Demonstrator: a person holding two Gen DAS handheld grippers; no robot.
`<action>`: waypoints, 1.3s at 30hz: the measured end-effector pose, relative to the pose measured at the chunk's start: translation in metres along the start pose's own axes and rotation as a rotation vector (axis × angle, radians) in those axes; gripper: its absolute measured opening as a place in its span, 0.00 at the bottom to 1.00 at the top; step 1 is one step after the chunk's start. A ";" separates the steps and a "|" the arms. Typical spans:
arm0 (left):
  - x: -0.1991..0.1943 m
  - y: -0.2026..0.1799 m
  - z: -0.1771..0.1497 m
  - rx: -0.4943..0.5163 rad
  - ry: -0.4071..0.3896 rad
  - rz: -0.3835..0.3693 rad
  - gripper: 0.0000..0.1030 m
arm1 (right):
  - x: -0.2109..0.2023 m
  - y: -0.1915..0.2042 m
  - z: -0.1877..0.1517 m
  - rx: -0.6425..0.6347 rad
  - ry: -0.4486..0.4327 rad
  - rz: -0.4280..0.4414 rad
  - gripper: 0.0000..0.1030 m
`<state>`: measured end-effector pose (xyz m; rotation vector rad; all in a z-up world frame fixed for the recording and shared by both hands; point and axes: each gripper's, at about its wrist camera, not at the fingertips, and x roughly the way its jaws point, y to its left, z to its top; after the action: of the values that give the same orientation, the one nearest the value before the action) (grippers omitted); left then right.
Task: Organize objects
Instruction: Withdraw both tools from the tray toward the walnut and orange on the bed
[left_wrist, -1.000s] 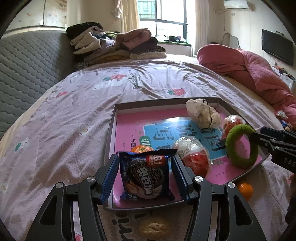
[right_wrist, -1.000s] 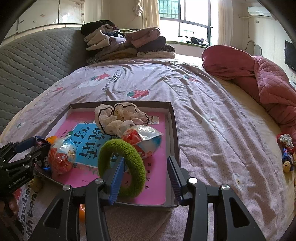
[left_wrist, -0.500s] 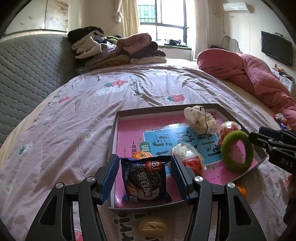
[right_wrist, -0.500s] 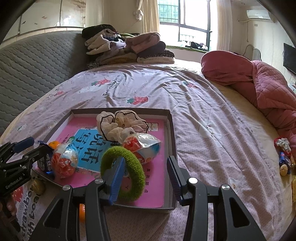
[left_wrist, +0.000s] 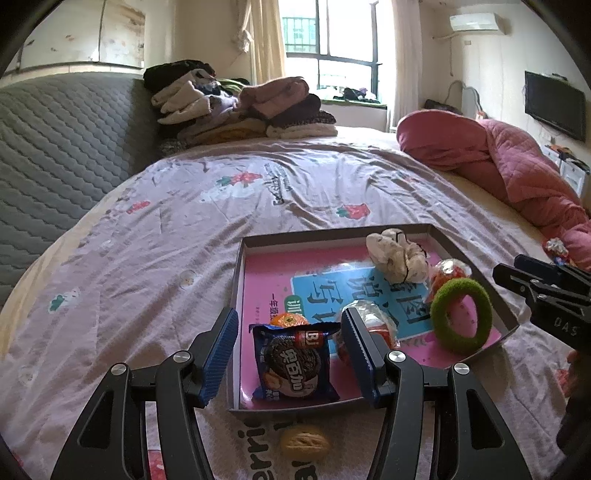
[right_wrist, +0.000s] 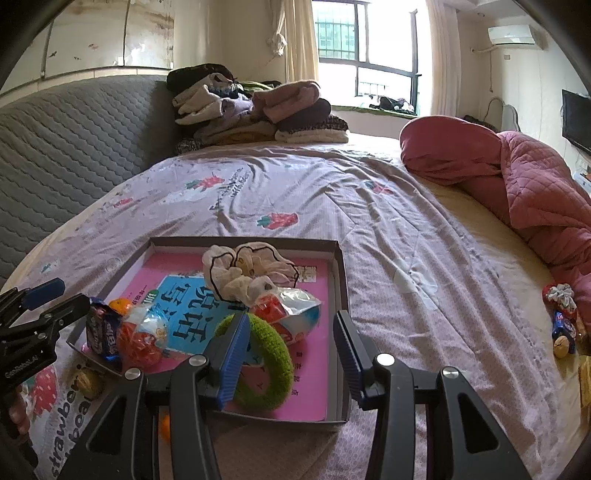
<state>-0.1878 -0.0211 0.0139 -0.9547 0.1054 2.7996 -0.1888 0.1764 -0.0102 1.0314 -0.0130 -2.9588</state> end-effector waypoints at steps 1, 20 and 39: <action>-0.002 0.000 0.000 -0.001 -0.003 0.001 0.58 | -0.002 0.000 0.001 -0.001 -0.005 0.000 0.45; -0.041 -0.004 0.006 0.000 -0.078 0.021 0.58 | -0.032 0.008 0.011 -0.013 -0.095 0.041 0.45; -0.057 0.007 -0.016 -0.013 -0.048 0.033 0.59 | -0.060 0.016 0.007 -0.002 -0.136 0.105 0.56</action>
<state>-0.1352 -0.0384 0.0364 -0.8958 0.0969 2.8552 -0.1457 0.1607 0.0325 0.8003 -0.0624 -2.9259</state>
